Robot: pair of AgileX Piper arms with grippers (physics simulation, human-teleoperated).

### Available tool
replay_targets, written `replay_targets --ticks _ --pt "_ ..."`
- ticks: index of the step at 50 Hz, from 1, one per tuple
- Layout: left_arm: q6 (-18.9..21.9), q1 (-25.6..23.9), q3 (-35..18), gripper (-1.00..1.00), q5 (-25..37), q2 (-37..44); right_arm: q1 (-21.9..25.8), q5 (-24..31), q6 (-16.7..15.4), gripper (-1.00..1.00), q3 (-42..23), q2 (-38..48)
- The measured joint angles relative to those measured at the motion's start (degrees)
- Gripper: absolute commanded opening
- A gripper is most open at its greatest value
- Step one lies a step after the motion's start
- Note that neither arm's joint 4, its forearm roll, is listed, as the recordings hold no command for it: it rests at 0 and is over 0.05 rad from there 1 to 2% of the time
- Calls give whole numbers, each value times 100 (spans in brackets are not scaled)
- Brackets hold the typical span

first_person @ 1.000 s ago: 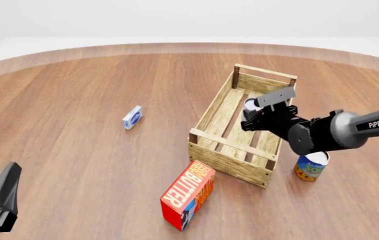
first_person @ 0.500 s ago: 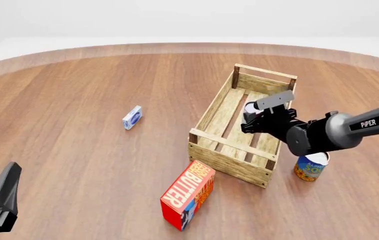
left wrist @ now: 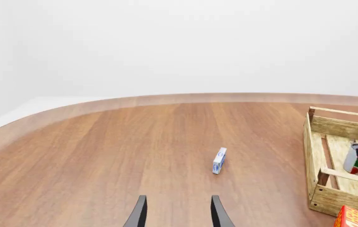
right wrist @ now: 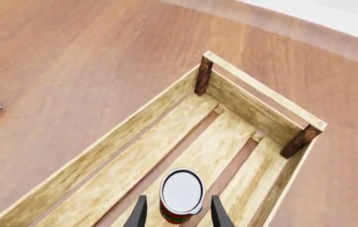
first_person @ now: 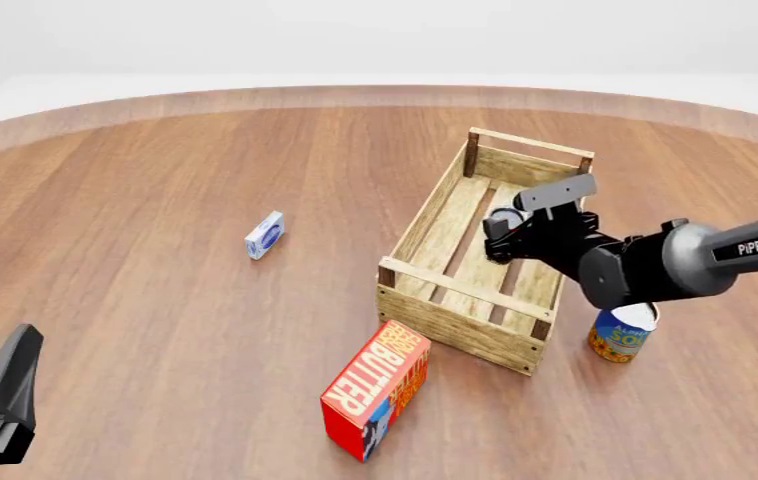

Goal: Pick up the tomato sauce, and put it in the wooden tray.

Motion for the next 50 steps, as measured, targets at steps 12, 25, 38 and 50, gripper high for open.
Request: replay_targets --ticks 12,25,38,50 --pt "0 0 0 100 0 0 -13 53 -11 100 48 -136" --pt "0 0 0 100 0 0 -35 115 -48 100 129 -327" --pt "0 0 0 100 0 0 -59 192 -86 100 232 -582" --pt "0 0 0 100 0 0 -68 267 -127 100 360 -859"
